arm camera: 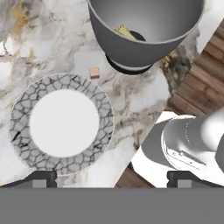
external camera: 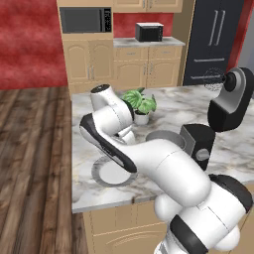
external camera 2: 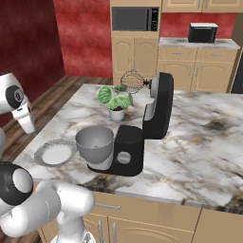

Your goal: Add butter and sugar cubes to the stand mixer bowl and then turn on the stand mixer to begin making frosting.

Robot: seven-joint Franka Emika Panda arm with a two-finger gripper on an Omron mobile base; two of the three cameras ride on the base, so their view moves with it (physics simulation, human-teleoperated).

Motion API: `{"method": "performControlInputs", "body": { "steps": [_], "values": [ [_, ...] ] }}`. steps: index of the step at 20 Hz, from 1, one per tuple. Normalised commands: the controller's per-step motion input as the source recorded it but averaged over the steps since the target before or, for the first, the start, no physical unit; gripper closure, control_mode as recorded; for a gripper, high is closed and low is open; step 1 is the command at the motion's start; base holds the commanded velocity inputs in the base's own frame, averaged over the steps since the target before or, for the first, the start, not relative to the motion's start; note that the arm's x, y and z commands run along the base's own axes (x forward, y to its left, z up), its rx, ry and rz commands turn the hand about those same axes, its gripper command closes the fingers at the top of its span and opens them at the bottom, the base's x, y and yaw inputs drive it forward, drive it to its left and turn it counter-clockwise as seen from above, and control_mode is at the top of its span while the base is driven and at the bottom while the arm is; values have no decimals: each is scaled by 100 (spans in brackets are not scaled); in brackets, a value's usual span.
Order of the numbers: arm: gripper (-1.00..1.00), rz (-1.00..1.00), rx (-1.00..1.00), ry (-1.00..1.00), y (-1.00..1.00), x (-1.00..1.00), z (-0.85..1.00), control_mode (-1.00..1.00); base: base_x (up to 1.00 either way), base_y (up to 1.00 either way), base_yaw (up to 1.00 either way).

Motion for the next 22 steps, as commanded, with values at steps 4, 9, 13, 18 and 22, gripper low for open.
{"method": "performControlInputs", "body": {
  "steps": [4,9,13,18,22],
  "values": [
    [-100,-23,0,0,-24,0,-7,-100,0,0,0],
    [-100,-1,0,0,-76,0,0,-100,0,0,0],
    [-100,7,0,0,-97,0,0,-100,0,0,0],
    [-100,11,0,0,-80,0,0,-100,0,0,0],
    [-100,2,0,0,-18,7,0,-100,0,0,0]
  ]
}}
